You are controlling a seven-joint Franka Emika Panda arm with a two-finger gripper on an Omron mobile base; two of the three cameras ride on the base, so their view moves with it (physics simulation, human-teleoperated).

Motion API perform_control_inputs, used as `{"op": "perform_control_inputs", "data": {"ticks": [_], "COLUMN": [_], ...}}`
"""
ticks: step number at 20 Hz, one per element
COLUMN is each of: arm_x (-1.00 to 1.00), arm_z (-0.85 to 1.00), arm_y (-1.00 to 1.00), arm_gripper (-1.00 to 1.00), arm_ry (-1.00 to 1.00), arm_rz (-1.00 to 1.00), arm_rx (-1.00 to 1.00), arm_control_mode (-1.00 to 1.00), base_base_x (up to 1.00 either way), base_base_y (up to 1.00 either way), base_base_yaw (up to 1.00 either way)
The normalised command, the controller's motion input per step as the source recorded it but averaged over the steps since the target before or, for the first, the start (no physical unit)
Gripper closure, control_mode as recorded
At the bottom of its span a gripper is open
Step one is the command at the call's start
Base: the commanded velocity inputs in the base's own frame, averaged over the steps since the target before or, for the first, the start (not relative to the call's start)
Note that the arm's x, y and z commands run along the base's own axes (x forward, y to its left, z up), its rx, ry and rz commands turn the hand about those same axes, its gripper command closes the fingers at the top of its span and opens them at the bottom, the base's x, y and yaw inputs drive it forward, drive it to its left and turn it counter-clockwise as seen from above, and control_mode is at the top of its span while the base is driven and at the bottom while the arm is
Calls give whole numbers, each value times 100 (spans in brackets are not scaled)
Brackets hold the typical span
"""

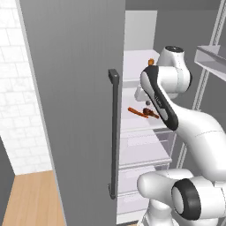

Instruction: Place one carrot and one chicken drumstick in each tupperware on the nearby counter, to pack two identical lunches.

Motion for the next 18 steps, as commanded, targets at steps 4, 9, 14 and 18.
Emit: {"op": "perform_control_inputs", "data": {"ticks": [4,9,14,18], "arm_x": [-15,14,35,59], "arm_z": [-22,-92,-100,-89], "arm_y": [2,-5,-37,-23], "arm_gripper": [-100,-100,-100,-100], "arm_ry": [8,2,-22,-28], "arm_rz": [0,0,1,9], "arm_rx": [0,-12,-5,-1], "arm_control_mode": [-100,-100,-100,-100], "base_base_x": [0,0,0,0], "base_base_y": [0,0,0,0], "base_base_yaw": [0,0,0,0]}}
